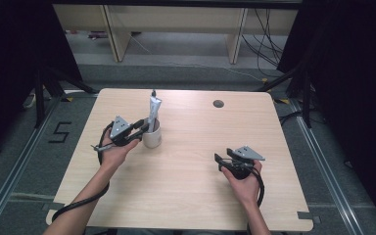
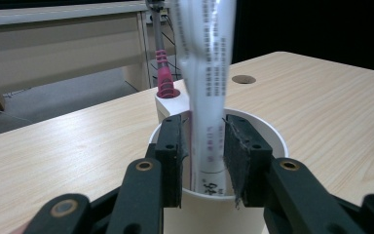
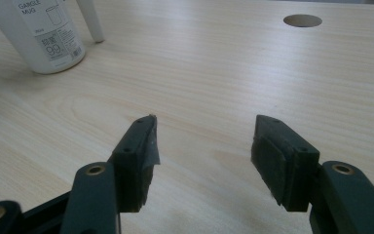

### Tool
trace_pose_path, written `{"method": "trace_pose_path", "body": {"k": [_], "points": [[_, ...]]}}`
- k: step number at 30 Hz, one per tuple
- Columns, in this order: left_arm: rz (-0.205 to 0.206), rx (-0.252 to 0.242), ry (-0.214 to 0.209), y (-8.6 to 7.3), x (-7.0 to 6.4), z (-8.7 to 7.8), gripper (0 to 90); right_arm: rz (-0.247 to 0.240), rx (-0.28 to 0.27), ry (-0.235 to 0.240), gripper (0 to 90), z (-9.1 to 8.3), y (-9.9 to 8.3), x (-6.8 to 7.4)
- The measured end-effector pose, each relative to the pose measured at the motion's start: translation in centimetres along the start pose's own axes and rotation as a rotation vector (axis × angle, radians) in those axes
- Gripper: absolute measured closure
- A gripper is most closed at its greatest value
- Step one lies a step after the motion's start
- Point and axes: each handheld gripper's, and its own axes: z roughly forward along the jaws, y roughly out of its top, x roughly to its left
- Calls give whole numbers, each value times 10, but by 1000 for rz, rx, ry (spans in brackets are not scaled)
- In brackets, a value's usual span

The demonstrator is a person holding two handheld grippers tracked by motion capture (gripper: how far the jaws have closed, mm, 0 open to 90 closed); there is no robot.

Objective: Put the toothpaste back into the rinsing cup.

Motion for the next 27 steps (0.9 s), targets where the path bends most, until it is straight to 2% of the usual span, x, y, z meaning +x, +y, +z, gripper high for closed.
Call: {"method": "trace_pose_path", "body": {"k": [3,6,9,10,14,16,17,18,19,21,23,24,27], "points": [[4,6,-3,0,-1,0,674,-25,-8,6,429,1,0,-2],[0,6,-7,0,-1,0,667,-29,-4,-3,429,0,1,-2],[-3,0,-14,1,-2,-1,657,20,9,-6,429,-2,0,1],[-3,-1,-15,2,-3,-2,651,1,3,-5,429,-1,0,0],[-13,-12,-29,6,-4,-7,624,-17,-2,-3,429,-1,1,-2],[-17,0,-30,8,-5,-10,593,-18,-2,-4,429,-1,1,-2],[-14,6,-28,9,-6,-12,580,19,10,-6,429,-2,0,1],[-17,16,-26,10,-6,-14,566,-15,2,0,429,-1,0,-2],[-19,27,-29,10,-7,-15,542,-7,-12,4,429,0,0,-1],[-29,55,-23,9,-7,-20,500,-18,-2,-2,429,-1,1,-2],[-40,74,-18,7,-8,-25,461,2,3,-6,429,-1,0,-1],[-42,78,-14,6,-7,-27,447,11,7,-5,429,-1,0,0],[-52,82,-8,5,-7,-35,410,-4,-2,0,429,0,0,0]]}}
